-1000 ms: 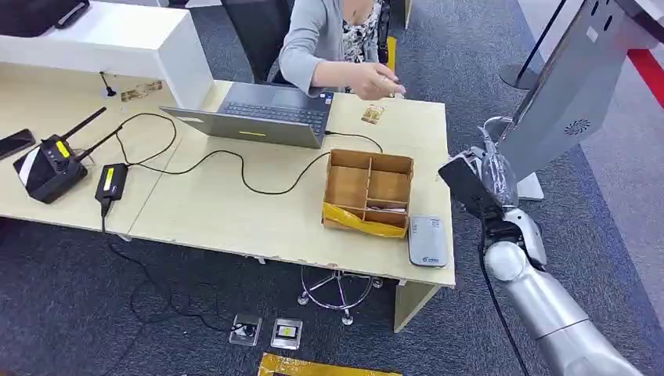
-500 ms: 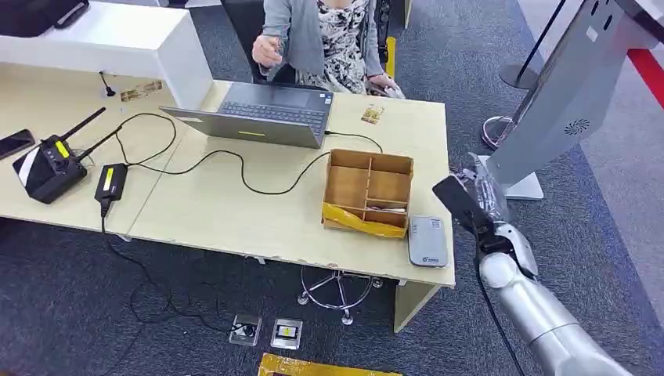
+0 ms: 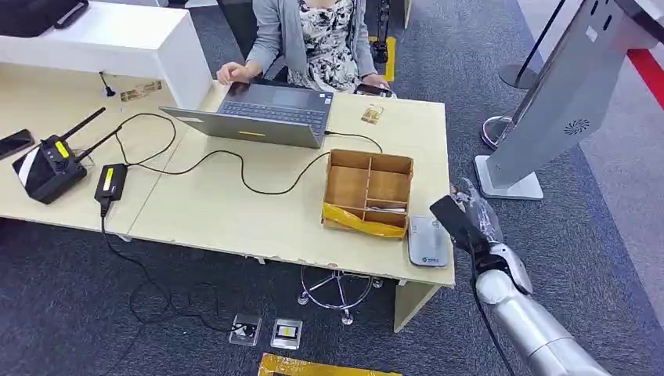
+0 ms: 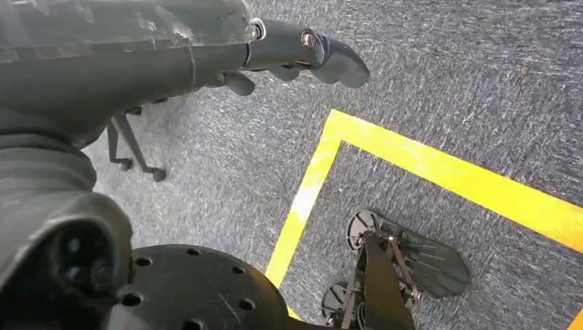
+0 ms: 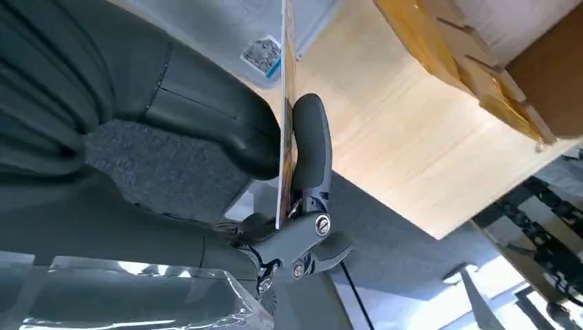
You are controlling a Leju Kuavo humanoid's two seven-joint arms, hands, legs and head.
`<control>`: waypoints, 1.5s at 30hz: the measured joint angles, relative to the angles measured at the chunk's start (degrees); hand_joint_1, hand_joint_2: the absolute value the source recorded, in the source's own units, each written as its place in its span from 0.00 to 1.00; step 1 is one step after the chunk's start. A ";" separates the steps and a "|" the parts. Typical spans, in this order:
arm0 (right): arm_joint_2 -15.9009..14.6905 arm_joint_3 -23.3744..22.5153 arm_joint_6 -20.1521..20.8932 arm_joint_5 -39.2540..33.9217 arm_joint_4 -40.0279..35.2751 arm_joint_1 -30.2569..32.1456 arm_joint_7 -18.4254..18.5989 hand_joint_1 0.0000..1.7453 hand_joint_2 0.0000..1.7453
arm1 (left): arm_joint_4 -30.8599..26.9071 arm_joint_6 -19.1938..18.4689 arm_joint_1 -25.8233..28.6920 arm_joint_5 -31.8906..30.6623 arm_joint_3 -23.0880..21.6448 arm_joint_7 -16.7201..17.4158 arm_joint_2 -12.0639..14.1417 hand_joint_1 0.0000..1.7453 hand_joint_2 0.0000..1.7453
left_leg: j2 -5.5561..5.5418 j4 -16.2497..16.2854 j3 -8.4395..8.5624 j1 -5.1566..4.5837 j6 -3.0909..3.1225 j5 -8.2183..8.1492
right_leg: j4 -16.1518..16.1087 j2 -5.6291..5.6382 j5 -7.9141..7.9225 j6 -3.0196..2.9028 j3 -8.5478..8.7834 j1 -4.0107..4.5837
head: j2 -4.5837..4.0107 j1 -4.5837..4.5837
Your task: Pass the card to the sensor for recognition and then transmit it.
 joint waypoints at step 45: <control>0.31 4.15 -1.75 -7.47 7.91 1.28 -4.96 1.00 1.00 | 0.00 -0.17 -0.03 -1.27 -0.04 2.10 0.09 0.00 0.00 | 0.07 0.00 0.03 0.00 -0.01 -0.01 | 0.00 0.04 0.00 0.00 0.03 0.00 | 0.00 0.00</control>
